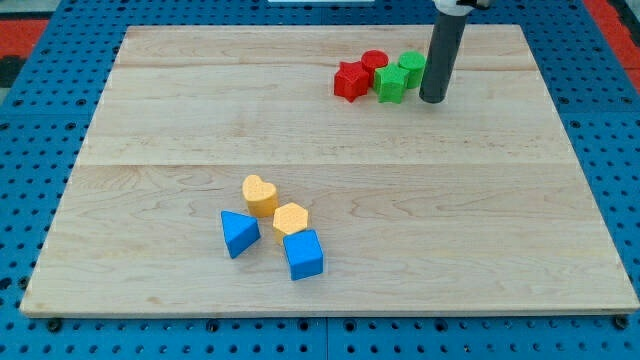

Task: Push the stars horizontally to the red circle

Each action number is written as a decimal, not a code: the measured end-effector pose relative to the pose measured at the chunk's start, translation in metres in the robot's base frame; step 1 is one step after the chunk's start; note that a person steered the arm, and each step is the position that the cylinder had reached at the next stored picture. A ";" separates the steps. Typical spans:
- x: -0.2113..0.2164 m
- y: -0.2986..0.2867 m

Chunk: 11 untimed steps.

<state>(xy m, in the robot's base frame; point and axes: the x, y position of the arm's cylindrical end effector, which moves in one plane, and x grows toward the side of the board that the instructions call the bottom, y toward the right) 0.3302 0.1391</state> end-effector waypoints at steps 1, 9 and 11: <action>-0.016 -0.022; -0.038 -0.196; -0.060 -0.196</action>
